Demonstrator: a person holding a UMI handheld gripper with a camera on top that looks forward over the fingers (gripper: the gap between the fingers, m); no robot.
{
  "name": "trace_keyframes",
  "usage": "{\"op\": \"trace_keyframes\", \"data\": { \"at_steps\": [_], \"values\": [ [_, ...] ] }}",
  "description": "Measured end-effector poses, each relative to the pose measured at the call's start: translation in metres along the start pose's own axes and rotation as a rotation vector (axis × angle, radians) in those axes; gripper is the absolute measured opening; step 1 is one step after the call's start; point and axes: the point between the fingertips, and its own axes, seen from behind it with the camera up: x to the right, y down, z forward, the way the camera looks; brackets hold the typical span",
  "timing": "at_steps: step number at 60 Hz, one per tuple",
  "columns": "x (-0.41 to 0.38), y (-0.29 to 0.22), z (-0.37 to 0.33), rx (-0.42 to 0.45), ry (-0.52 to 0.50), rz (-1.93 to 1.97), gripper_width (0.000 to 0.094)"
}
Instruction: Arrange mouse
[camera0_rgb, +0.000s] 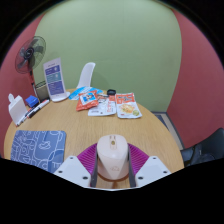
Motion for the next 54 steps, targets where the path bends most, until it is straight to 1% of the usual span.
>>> {"op": "trace_keyframes", "data": {
  "at_steps": [5,9,12,17,19,21,24,26,27,29,32,33,37,39,43,45,50,54],
  "values": [
    [0.009,-0.022,-0.019,0.029,0.043,0.012,0.0417],
    [0.013,-0.057,-0.049,0.093,0.083,0.025,0.0417],
    [0.009,-0.093,-0.078,0.159,0.096,0.051,0.0417],
    [-0.014,-0.152,-0.133,0.28,0.071,0.084,0.0414],
    [-0.03,-0.168,-0.153,0.319,0.058,0.084,0.0414],
    [-0.049,-0.177,-0.168,0.34,0.038,0.084,0.0415],
    [-0.087,-0.179,-0.178,0.349,-0.008,0.086,0.0413],
    [-0.116,-0.169,-0.177,0.334,-0.044,0.088,0.0412],
    [-0.129,-0.167,-0.172,0.314,-0.063,0.082,0.0413],
    [-0.155,-0.147,-0.162,0.272,-0.092,0.071,0.0413],
    [-0.19,-0.105,-0.142,0.188,-0.119,0.046,0.0413],
    [-0.203,-0.079,-0.138,0.167,-0.13,0.042,0.0414],
    [-0.236,-0.029,-0.109,0.053,-0.15,0.022,0.0413],
    [-0.245,-0.008,-0.1,0.02,-0.149,0.005,0.0415],
    [-0.254,0.018,-0.088,-0.011,-0.135,-0.027,0.0423],
    [-0.258,0.028,-0.083,-0.014,-0.129,-0.032,0.0453],
    [-0.265,0.048,-0.075,-0.049,-0.137,-0.031,0.048],
    [-0.266,0.049,-0.073,-0.037,-0.133,-0.033,0.0521]
  ]
}}
